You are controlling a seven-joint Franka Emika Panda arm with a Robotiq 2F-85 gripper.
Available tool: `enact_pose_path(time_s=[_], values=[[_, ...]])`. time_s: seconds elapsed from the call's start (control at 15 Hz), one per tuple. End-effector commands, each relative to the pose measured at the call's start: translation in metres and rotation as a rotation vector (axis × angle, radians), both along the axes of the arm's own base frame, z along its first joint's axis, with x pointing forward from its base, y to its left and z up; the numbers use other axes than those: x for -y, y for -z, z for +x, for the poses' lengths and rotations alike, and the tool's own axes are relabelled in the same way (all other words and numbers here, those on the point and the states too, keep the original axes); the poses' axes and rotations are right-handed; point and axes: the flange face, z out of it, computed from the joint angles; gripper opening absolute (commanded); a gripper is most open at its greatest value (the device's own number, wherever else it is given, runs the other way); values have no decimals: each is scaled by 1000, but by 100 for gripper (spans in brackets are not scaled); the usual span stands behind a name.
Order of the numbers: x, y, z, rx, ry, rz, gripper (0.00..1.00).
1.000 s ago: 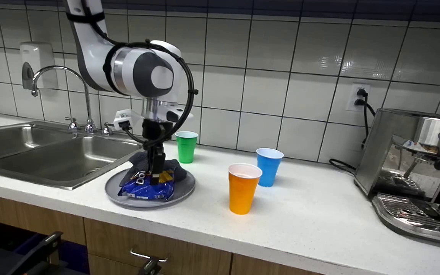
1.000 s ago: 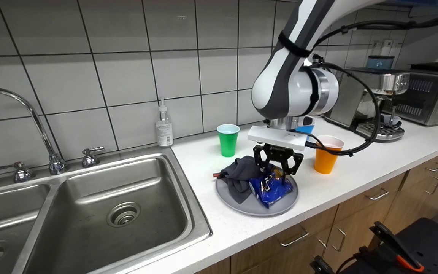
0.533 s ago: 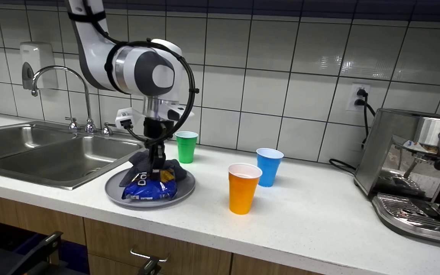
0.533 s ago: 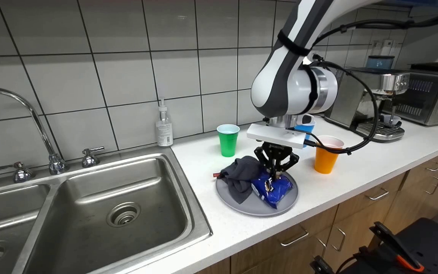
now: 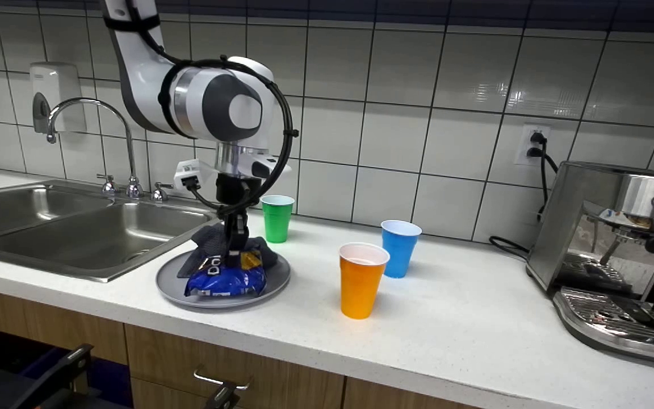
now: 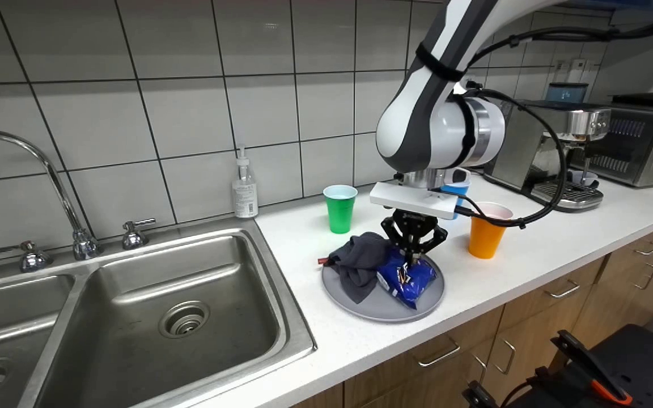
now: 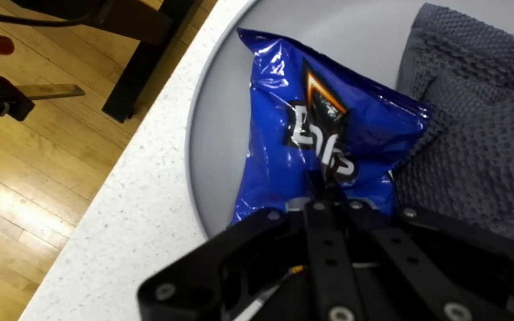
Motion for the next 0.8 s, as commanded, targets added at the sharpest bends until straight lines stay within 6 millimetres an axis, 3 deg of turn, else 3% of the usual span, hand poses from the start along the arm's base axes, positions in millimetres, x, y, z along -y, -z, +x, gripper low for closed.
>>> enact_pose_path(time_s=[0.0,0.33,0.73], values=[[6,-26,1,-20,8,10,0],[19,-67,6,-20,15,25,0],[37,-102,30,13,41,38,0]])
